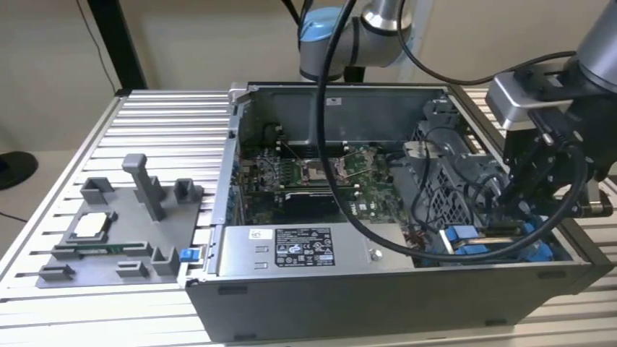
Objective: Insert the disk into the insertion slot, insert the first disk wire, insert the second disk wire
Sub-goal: 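Insert the second disk wire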
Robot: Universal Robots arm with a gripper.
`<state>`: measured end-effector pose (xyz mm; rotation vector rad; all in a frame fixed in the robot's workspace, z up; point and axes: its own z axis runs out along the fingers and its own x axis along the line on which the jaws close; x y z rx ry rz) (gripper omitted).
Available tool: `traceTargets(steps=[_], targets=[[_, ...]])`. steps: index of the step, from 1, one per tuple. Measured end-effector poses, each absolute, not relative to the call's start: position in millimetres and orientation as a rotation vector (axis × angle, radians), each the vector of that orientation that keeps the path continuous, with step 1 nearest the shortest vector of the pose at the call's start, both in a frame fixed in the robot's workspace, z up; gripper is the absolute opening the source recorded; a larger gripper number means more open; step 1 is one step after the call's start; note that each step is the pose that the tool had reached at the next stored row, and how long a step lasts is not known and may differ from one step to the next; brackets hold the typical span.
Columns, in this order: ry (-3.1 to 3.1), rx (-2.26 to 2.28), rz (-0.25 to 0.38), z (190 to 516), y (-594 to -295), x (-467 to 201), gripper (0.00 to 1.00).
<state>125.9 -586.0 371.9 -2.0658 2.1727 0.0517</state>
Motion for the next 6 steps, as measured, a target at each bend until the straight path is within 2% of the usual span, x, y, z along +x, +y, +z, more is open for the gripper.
traceTargets(steps=[6], targets=[[2.173,-2.066,0.052,372.1,-586.0,125.8,1.0]])
